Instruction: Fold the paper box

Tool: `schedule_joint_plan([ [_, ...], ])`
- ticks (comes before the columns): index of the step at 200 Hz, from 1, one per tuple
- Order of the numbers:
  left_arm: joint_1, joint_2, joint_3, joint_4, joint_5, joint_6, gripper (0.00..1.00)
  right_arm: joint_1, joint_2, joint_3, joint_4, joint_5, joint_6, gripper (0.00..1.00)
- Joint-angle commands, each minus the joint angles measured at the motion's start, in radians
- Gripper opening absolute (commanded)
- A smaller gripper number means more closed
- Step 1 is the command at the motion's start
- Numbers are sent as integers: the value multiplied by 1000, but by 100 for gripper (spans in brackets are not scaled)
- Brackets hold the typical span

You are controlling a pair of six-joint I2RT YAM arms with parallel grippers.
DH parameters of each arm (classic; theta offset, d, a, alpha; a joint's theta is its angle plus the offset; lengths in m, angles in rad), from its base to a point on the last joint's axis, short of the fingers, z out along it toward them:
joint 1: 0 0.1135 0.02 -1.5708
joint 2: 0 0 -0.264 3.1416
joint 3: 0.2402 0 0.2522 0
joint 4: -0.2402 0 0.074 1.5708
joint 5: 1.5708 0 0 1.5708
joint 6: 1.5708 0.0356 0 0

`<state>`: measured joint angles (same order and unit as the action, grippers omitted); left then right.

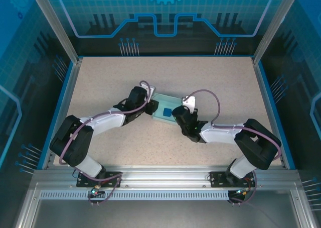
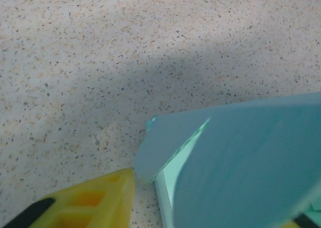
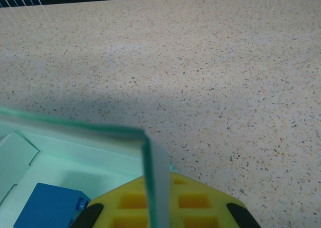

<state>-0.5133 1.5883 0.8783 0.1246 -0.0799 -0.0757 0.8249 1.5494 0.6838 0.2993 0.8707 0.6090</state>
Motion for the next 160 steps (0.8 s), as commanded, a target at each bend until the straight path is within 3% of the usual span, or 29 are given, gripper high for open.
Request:
schedule_joint_plan([
  [1, 5, 30, 45, 1, 25, 45, 29, -18, 17, 22, -60, -25, -8, 0],
  [75, -3, 27, 26, 71, 30, -45, 0, -30, 35, 104, -164, -40, 38, 0],
  [160, -126, 40, -12, 183, -224, -158, 0, -65, 82, 232, -247, -60, 115, 0],
])
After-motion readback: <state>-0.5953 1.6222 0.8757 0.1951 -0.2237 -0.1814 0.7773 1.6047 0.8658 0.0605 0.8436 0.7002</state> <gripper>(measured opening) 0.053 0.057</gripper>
